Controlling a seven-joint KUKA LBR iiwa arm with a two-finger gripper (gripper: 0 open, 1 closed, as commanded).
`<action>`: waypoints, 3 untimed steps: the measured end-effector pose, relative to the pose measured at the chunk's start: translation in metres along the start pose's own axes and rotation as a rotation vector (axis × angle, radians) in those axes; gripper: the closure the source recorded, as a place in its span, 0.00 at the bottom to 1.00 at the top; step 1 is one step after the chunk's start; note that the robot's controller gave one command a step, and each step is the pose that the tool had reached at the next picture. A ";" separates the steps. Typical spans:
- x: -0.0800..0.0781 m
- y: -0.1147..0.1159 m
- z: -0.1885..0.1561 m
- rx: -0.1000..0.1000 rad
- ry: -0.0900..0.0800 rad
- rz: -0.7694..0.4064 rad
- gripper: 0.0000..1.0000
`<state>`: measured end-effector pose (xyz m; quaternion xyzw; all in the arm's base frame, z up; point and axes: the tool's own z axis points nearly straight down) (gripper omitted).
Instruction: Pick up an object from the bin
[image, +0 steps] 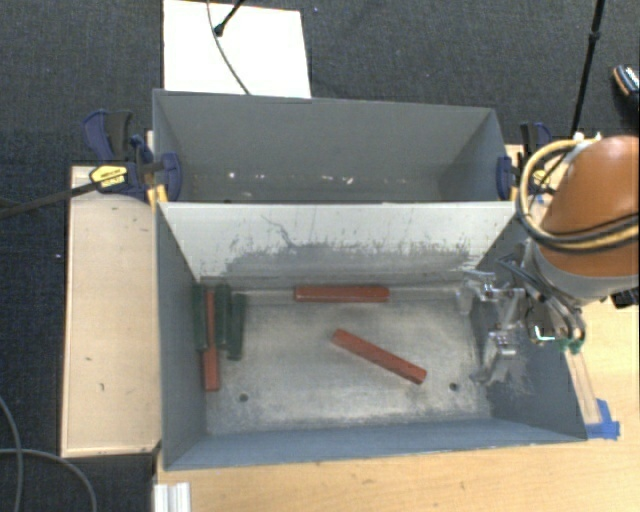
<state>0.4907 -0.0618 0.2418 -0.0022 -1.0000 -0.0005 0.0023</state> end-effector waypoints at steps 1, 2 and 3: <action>-0.015 0.024 0.155 -0.001 0.001 0.086 0.00; -0.032 0.027 0.172 0.001 -0.009 0.061 0.00; -0.005 0.009 0.172 0.001 -0.002 -0.007 0.00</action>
Offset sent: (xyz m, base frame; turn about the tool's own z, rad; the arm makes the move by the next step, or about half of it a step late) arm 0.0160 0.0226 -0.1511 0.0871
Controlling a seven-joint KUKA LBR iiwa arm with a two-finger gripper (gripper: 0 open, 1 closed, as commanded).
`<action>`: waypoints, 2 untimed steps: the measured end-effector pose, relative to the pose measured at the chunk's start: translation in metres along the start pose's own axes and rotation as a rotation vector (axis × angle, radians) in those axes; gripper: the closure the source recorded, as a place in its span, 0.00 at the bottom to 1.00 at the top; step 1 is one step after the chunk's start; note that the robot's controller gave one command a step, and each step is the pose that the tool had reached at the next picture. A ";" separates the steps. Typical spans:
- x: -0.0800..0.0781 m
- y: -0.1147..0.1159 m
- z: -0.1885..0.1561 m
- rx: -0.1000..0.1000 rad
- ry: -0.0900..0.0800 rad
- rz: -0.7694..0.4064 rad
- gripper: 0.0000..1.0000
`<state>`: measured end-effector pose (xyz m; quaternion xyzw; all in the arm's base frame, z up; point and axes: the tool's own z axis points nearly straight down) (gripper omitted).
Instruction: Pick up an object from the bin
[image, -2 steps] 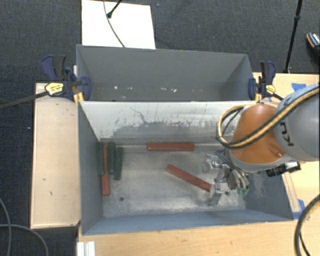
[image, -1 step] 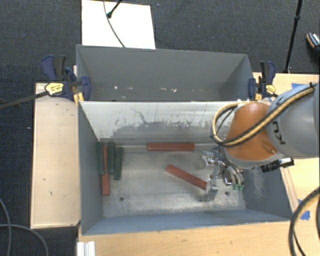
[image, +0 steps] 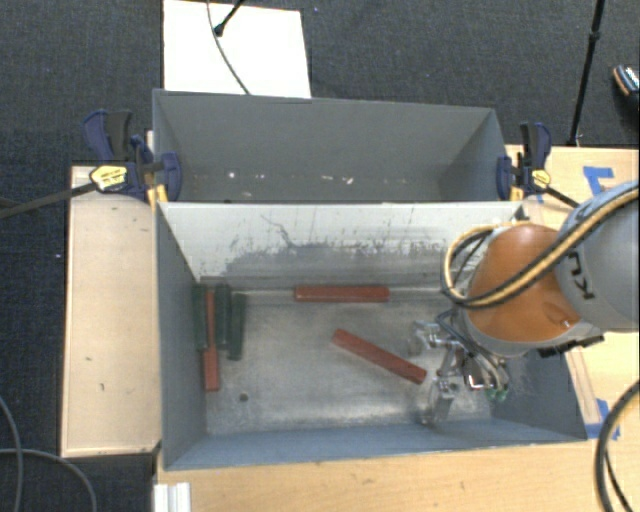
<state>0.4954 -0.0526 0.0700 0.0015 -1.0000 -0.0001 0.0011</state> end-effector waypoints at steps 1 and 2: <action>-0.033 0.004 -0.038 0.001 -0.010 -0.182 0.00; -0.041 0.021 0.000 -0.001 -0.001 -0.316 0.00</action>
Offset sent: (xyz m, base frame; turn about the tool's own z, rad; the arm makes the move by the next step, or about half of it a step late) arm 0.0307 0.0037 0.0363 -0.1827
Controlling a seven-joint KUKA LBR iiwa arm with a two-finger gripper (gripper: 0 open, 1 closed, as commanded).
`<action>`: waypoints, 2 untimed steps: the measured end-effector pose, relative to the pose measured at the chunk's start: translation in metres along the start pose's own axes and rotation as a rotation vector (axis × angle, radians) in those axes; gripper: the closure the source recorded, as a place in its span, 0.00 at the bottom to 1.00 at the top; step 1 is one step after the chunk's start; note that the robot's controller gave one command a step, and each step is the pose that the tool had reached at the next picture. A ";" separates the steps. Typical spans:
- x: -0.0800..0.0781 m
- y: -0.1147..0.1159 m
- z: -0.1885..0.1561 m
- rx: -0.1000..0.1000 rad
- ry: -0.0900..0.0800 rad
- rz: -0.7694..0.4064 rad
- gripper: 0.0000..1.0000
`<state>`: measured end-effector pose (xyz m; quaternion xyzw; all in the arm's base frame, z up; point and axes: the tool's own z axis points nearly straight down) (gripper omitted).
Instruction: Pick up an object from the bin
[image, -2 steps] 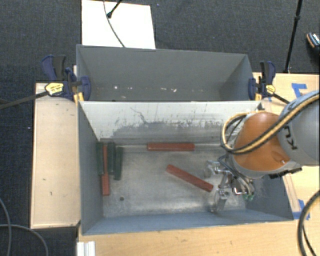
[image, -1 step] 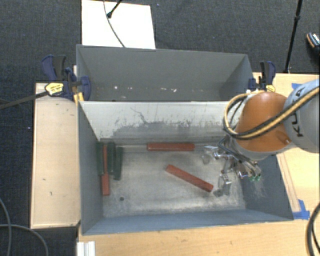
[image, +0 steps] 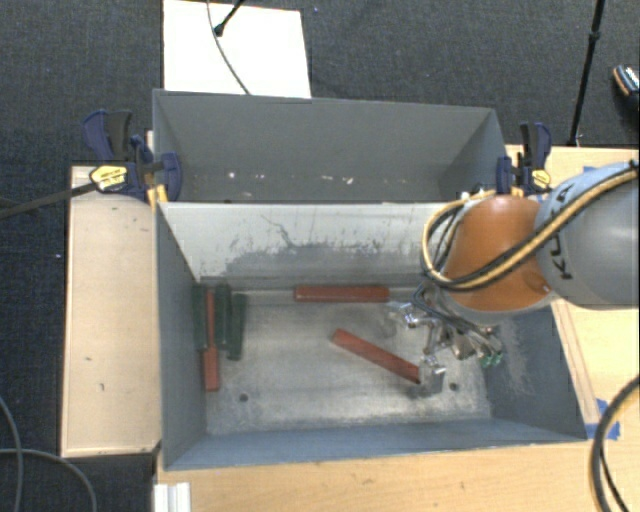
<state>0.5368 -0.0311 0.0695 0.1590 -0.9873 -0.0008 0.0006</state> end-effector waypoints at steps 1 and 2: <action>0.000 -0.001 -0.001 0.001 -0.002 0.000 1.00; -0.005 -0.005 -0.140 0.006 -0.011 -0.090 1.00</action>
Offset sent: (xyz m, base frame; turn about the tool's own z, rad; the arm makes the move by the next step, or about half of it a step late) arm 0.0000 0.0000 0.0000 0.0000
